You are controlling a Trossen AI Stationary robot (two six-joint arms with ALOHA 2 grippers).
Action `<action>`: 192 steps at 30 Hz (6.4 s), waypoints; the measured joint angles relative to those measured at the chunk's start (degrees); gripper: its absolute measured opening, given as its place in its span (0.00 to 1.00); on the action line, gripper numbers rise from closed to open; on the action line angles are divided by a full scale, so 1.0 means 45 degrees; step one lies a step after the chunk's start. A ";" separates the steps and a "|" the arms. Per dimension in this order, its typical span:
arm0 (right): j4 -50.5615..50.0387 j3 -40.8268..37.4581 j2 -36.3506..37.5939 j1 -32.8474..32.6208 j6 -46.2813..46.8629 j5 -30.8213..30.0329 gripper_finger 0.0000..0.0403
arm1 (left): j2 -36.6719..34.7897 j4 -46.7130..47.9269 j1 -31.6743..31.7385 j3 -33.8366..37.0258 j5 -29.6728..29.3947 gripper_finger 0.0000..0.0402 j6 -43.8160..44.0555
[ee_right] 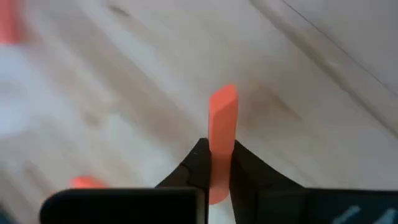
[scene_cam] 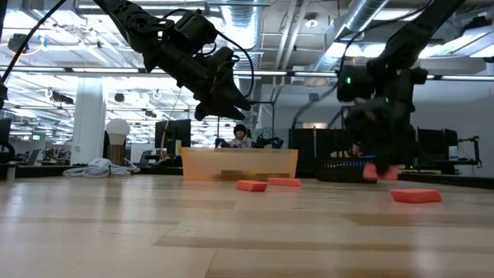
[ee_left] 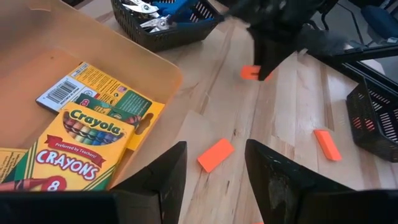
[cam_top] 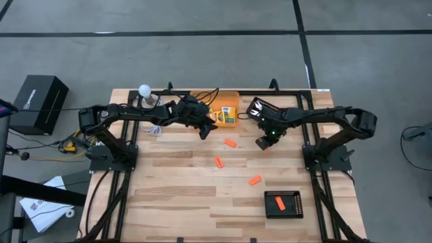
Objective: Pick & Place School Supplies
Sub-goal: Put the orange eraser into the bottom black bin
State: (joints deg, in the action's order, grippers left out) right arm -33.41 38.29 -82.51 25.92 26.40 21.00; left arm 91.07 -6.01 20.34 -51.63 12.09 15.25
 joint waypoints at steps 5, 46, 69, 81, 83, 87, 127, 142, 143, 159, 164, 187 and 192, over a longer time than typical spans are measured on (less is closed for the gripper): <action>-0.0177 0.0558 0.1637 -0.0227 0.0282 0.0652 0.06 | 0.0000 -0.0002 0.0000 0.0003 -0.0003 0.40 0.0004; 0.3655 -0.2697 0.3020 -1.3228 0.8746 0.0067 0.06 | 0.0000 -0.0101 0.0000 0.0002 0.0006 0.40 0.0010; 0.3098 -0.1821 0.6356 -1.3858 0.9369 -0.3793 0.05 | 0.0000 -0.0104 0.0000 0.0003 0.0176 0.40 0.0010; 0.2491 -0.1498 0.5368 -1.7207 1.1168 -0.3957 0.05 | 0.0000 -0.0104 0.0000 0.0002 0.0201 0.40 0.0019; 0.2604 -0.1498 0.5035 -1.7528 1.1419 -0.3967 0.05 | 0.0000 -0.0108 0.0000 0.0001 0.0201 0.40 0.0015; 0.2686 -0.1498 0.4176 -1.8040 1.1602 -0.3958 0.05 | 0.0000 -0.0108 0.0000 0.0002 0.0201 0.40 0.0015; 0.3099 -0.1498 0.7621 -1.6519 1.2455 -0.9824 0.34 | -0.1357 -0.1253 -0.2114 -0.0535 0.3234 0.34 0.0675; 0.8653 -0.1498 0.9689 -1.3250 0.3694 -1.4358 0.03 | 0.0128 -0.0554 -0.2748 -0.0107 0.2286 0.00 0.0735; 0.8937 -0.1498 0.9687 -1.3074 0.3344 -1.4354 0.02 | 0.0167 -0.0186 -0.2839 0.0034 0.1822 0.00 0.0713; 0.9443 -0.1500 0.9885 -1.1658 0.1856 -1.3190 0.00 | 0.1894 -0.1058 -0.4329 0.0717 -0.0735 0.00 0.0818; 0.9435 -0.1498 1.0056 -1.1509 0.1655 -1.2959 0.00 | 0.2675 -0.1346 -0.4741 0.0732 -0.1205 0.00 0.1388; 0.8992 -0.1501 1.0697 -1.1378 0.1359 -1.2950 0.00 | 0.2871 -0.1898 -0.4430 0.0732 -0.1976 0.00 0.1623; 0.8995 -0.1501 1.0697 -1.1378 0.1354 -1.2950 0.00 | 0.3111 -0.1807 -0.4430 0.0727 -0.1977 0.00 0.1627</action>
State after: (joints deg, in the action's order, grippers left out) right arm 7.07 31.54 -34.37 -25.28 32.49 -37.28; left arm 105.07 -14.15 0.40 -48.36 3.19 22.57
